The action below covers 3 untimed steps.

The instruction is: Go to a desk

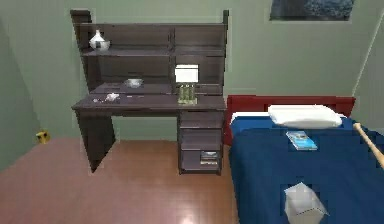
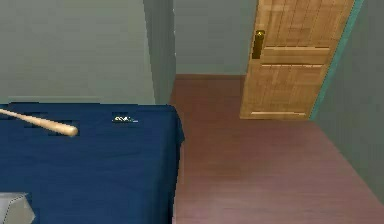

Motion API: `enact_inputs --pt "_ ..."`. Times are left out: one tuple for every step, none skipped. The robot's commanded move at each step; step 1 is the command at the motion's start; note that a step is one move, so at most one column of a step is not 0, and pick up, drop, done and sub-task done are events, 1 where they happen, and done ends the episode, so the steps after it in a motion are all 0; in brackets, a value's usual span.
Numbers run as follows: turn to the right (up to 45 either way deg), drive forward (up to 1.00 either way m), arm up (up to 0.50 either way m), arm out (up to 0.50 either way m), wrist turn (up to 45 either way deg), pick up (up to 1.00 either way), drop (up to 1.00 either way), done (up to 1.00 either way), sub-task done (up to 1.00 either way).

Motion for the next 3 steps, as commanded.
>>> enact_inputs --pt "0.0 0.8 0.0 0.0 0.0 0.0 0.0 0.0 0.0" --pt "-15.0 0.0 0.0 0.0 0.0 0.0 0.0 0.0 0.0" --pt "0.0 0.0 0.0 0.0 0.0 0.0 0.0 1.0 0.0"
